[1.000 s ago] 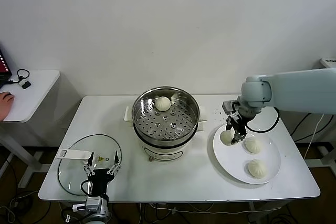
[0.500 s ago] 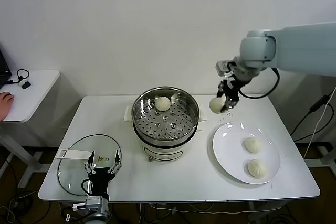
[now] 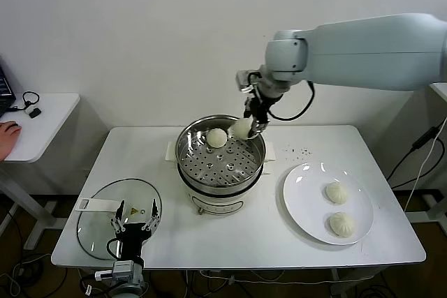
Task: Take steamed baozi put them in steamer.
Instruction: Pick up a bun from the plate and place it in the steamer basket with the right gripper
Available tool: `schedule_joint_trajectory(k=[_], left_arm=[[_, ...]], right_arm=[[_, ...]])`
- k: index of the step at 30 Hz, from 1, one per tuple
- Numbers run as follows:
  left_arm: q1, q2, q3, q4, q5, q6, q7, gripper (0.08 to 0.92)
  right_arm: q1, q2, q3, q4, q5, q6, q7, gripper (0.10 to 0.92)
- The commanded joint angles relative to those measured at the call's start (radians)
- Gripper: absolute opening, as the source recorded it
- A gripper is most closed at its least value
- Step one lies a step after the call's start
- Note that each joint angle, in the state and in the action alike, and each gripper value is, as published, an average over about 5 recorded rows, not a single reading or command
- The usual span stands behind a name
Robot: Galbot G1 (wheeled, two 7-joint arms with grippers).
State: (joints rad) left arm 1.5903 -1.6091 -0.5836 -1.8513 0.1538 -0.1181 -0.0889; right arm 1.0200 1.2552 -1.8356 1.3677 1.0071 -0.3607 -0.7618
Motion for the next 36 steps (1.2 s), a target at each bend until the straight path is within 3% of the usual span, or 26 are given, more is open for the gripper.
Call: schedule_joint_trajectory(k=[1, 9, 30, 36], left_arm=[[0.001, -0.049, -0.001, 0.005, -0.001, -0.001, 0.0, 0.823], [0.0, -0.049, -0.011, 0.01, -0.01, -0.001, 0.003, 0.823], [-0.008, -0.043, -0.011, 0.034, -0.014, -0.003, 0.003, 0.823], [-0.007, -0.044, -0.011, 0.033, -0.015, -0.004, 0.003, 0.823]], right_arm=[[-0.165, 0.132, 0.113, -0.128, 0.033, -0.052, 0.051, 0.557], [-0.244, 0.201, 0.13, -0.251, 0.051, -0.078, 0.061, 0.559], [-0.346, 0.283, 0.129, -0.345, 0.026, -0.09, 0.06, 0.555], [-0.34, 0.282, 0.131, -0.34, 0.032, -0.087, 0.057, 0.61]])
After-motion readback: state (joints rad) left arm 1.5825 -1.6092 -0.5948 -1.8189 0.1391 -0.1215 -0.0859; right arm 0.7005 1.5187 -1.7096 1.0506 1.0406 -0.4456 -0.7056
